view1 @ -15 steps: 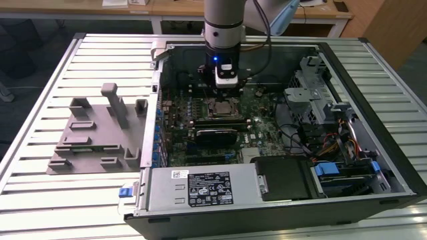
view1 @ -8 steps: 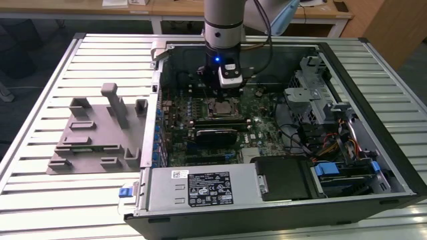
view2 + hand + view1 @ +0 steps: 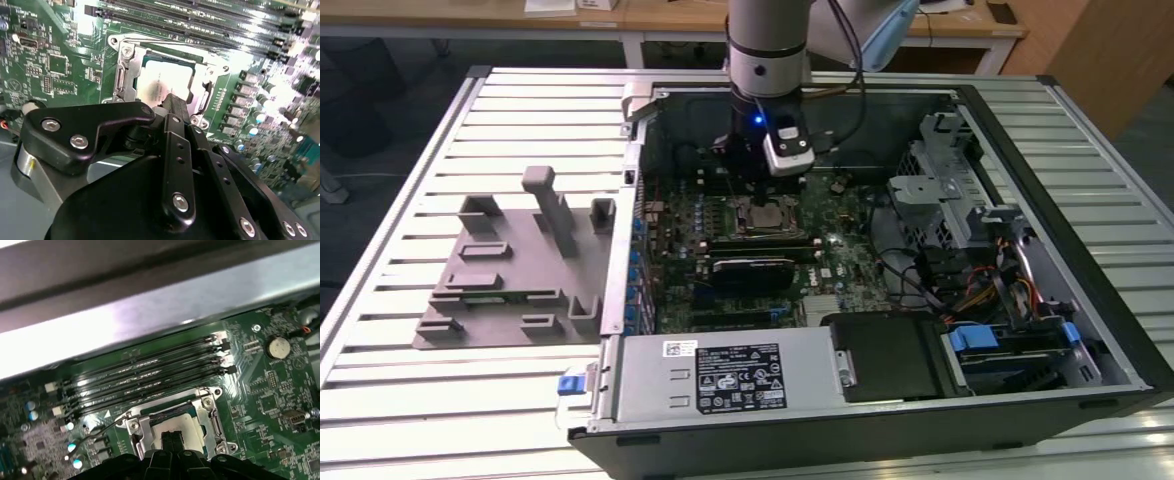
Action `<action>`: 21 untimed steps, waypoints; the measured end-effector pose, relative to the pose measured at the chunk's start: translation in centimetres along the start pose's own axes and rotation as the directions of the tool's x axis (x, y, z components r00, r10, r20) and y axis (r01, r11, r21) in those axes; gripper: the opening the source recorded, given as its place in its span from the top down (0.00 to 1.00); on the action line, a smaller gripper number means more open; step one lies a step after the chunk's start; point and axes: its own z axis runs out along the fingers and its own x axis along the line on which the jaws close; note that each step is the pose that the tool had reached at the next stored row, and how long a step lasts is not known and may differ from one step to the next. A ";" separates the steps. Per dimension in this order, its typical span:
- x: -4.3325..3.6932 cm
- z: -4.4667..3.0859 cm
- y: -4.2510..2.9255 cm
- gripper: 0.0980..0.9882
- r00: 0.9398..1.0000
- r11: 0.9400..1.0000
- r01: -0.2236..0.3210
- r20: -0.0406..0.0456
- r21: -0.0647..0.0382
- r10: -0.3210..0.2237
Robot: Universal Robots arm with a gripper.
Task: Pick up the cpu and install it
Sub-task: 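Close the cpu cover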
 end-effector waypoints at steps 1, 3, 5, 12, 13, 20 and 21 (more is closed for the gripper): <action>0.00 0.01 0.00 0.99 1.000 1.000 0.014 -0.001 0.002 -0.014; 0.00 0.04 0.00 0.99 0.999 0.999 0.042 -0.004 0.006 -0.042; 0.00 0.10 0.00 0.99 0.997 0.997 0.074 -0.007 0.007 -0.074; 0.01 0.41 0.01 0.99 0.983 0.983 0.186 -0.008 0.003 -0.186; 0.01 0.46 -0.01 0.99 0.980 0.980 0.197 -0.008 0.003 -0.197; 0.42 0.71 -0.22 0.99 0.975 0.975 0.224 -0.008 0.001 -0.224; 0.63 0.72 -0.28 0.99 0.975 0.975 0.224 -0.008 0.001 -0.224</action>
